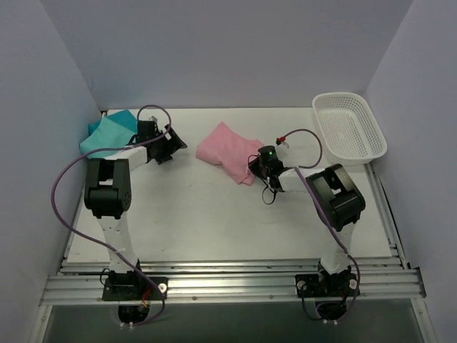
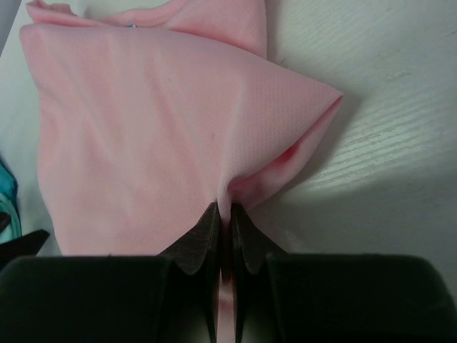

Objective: Fold and stack the t-shirts
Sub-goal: Put the neatly folded tshirt into the corner of the board with the left arm

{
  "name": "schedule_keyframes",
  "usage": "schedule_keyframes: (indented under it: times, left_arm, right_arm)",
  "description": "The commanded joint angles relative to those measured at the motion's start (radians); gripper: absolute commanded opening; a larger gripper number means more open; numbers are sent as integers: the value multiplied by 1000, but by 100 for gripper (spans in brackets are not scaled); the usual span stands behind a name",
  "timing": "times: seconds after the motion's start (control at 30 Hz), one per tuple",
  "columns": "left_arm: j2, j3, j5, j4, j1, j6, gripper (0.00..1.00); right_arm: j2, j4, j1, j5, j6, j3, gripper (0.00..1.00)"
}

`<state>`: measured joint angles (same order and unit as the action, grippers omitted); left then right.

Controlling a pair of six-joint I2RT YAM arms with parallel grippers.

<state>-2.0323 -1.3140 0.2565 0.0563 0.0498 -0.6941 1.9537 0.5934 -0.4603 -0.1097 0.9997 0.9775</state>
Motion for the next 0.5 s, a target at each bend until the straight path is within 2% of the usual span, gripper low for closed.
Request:
schedule_keyframes:
  times: [0.0, 0.27, 0.4, 0.47]
  left_arm:
    - [-124, -112, 42, 2, 73, 31, 94]
    - [-293, -384, 121, 25, 137, 36, 95]
    - [-400, -557, 145, 123, 160, 51, 95]
    - [-414, -562, 147, 111, 179, 50, 95]
  right_arm:
    - [-82, -116, -5, -36, -47, 21, 0]
    - [-145, -190, 11, -50, -58, 1, 0]
    - [-157, -198, 31, -45, -62, -7, 0]
    - [-157, -199, 32, -44, -64, -7, 0]
